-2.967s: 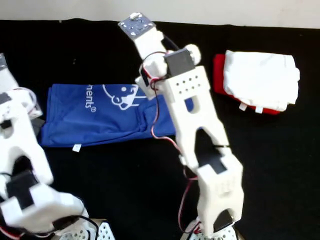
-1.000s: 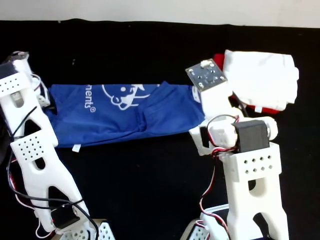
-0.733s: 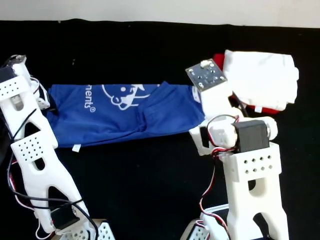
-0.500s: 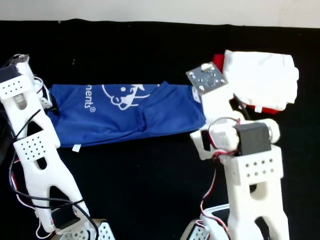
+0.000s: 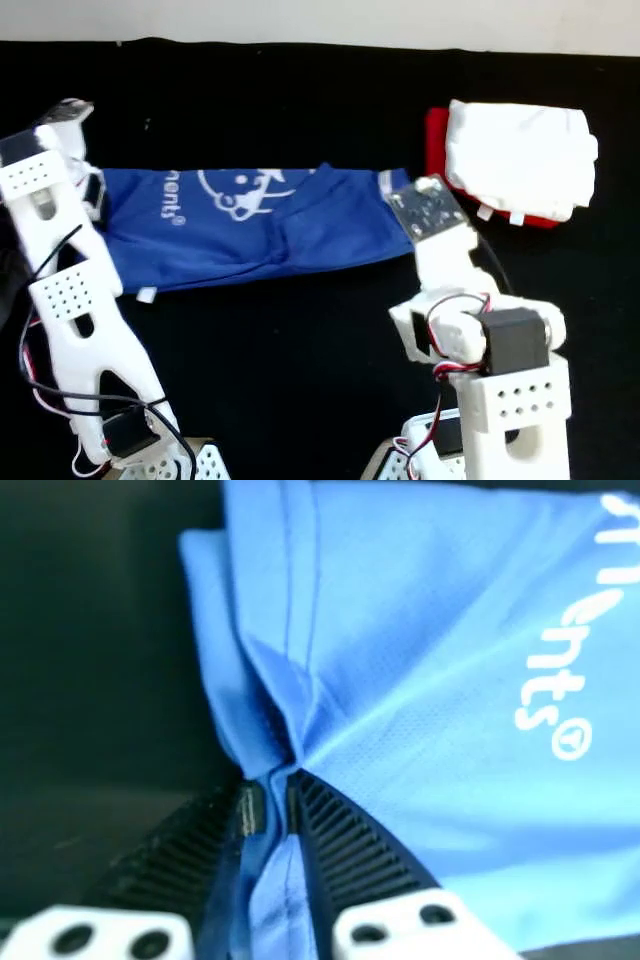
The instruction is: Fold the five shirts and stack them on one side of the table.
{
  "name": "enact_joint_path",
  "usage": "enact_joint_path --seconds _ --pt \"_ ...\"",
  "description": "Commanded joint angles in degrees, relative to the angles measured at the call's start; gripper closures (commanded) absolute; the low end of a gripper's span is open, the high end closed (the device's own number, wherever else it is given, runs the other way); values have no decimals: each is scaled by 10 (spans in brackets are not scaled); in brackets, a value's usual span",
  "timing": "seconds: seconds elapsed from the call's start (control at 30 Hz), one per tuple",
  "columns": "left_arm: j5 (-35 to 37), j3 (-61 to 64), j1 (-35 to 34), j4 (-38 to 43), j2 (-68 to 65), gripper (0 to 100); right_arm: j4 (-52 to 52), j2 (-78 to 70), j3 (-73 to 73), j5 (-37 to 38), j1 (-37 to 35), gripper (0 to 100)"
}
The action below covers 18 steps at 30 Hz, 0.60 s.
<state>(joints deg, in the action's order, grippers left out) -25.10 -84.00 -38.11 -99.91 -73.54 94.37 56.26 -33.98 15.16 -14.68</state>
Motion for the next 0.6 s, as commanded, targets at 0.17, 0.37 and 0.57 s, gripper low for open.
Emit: enact_joint_path --seconds 0.17,0.37,0.57 --pt "-7 -111 -56 -12 18 991 -136 62 -188 11 134 952" --pt "3 -16 -10 -14 138 991 -222 70 -284 109 195 993" --pt "45 189 92 -14 361 991 -316 70 -377 107 225 993"
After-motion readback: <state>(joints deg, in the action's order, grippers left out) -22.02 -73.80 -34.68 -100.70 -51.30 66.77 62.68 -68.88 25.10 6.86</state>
